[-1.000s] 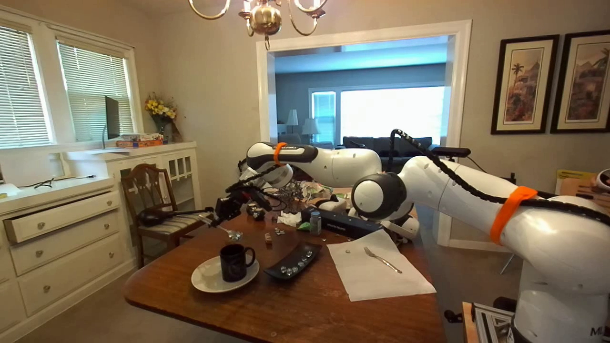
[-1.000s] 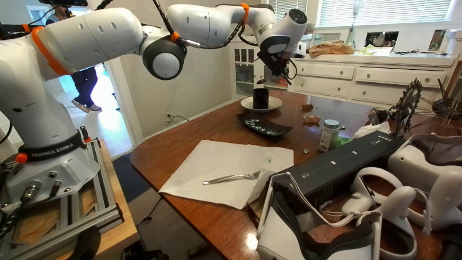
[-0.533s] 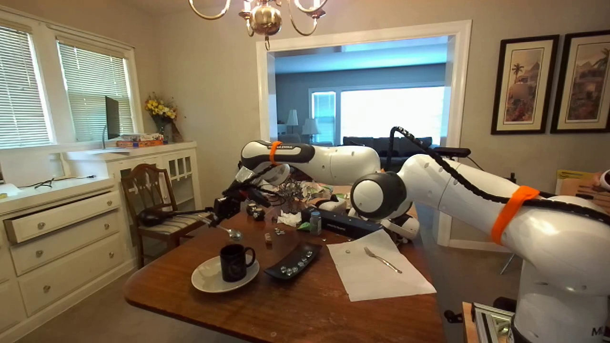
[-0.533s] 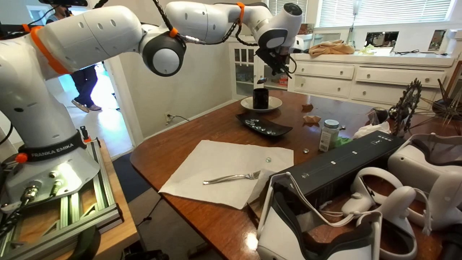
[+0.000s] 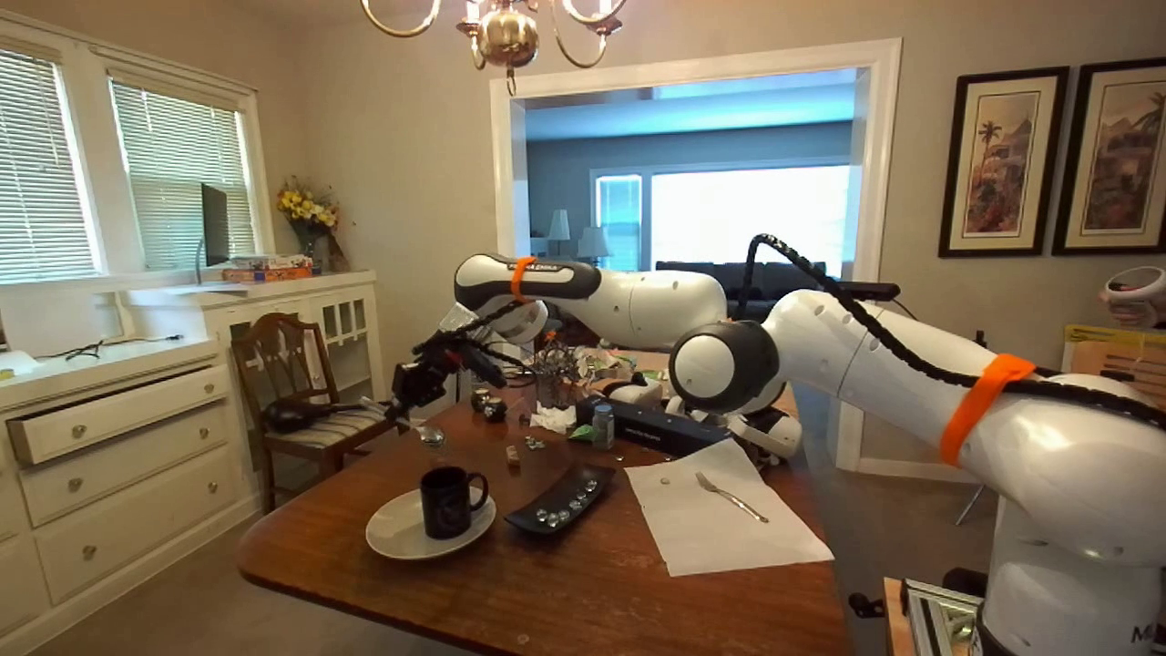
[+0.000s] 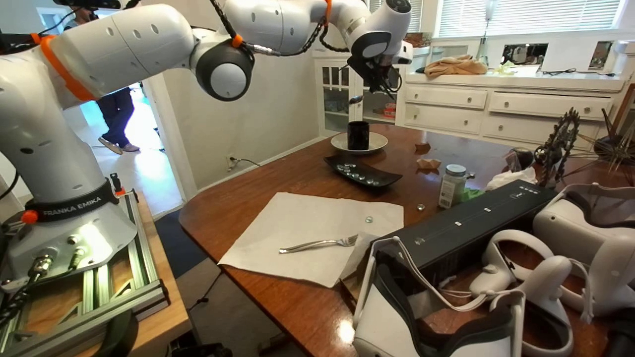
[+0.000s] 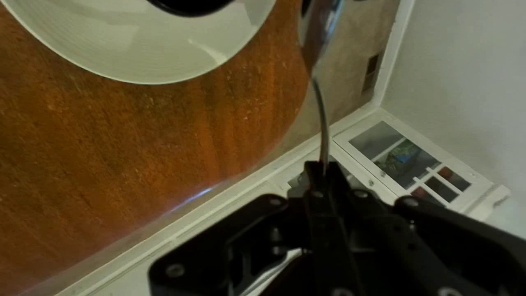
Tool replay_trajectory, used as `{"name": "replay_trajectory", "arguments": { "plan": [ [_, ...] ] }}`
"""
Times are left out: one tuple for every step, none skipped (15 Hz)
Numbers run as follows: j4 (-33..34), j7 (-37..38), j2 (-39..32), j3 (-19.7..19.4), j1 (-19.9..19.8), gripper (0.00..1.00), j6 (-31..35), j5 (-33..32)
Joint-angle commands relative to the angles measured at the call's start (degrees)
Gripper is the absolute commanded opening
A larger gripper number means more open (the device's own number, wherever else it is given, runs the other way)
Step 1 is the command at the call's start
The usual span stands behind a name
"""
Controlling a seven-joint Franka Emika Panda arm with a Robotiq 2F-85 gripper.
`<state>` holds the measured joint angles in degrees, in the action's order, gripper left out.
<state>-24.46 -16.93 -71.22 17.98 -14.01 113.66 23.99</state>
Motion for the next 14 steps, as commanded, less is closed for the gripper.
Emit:
{"name": "replay_trajectory", "arguments": {
  "plan": [
    [0.2,1.05,1.35,4.99,-3.42,0.01,0.7,5.7],
    [0.43,0.82,1.46,6.33,-4.54,0.01,0.73,7.45],
    [0.53,0.34,1.48,7.8,-5.83,0.01,0.44,9.35],
    [0.55,0.61,1.5,9.03,-6.94,0.01,0.4,11.07],
    [0.57,0.15,1.26,10.15,-8.12,0.01,0.62,13.17],
    [0.57,-0.11,0.99,11.07,-9.16,0.01,1.07,15.24],
    [0.54,0.04,0.85,11.66,-10.09,0.01,1.27,17.29],
    [0.5,0.04,0.6,11.86,-10.91,0.01,0.72,19.09],
    [0.45,0.53,0.39,11.41,-11.52,0.01,-0.13,20.34],
    [0.42,1.69,0.19,10.65,-12.03,0.01,-1.19,21.19],
    [0.33,2.73,-0.14,10.02,-12.52,0.01,-2.32,21.92],
    [0.18,3.77,-0.5,9.17,-12.94,0.01,-3.3,22.25],
    [0.06,5.13,-0.61,8.32,-13.23,0.01,-4.12,22.29],
    [-0.03,7.1,-0.78,7.13,-13.61,0.01,-5.9,21.68]
  ]
}}
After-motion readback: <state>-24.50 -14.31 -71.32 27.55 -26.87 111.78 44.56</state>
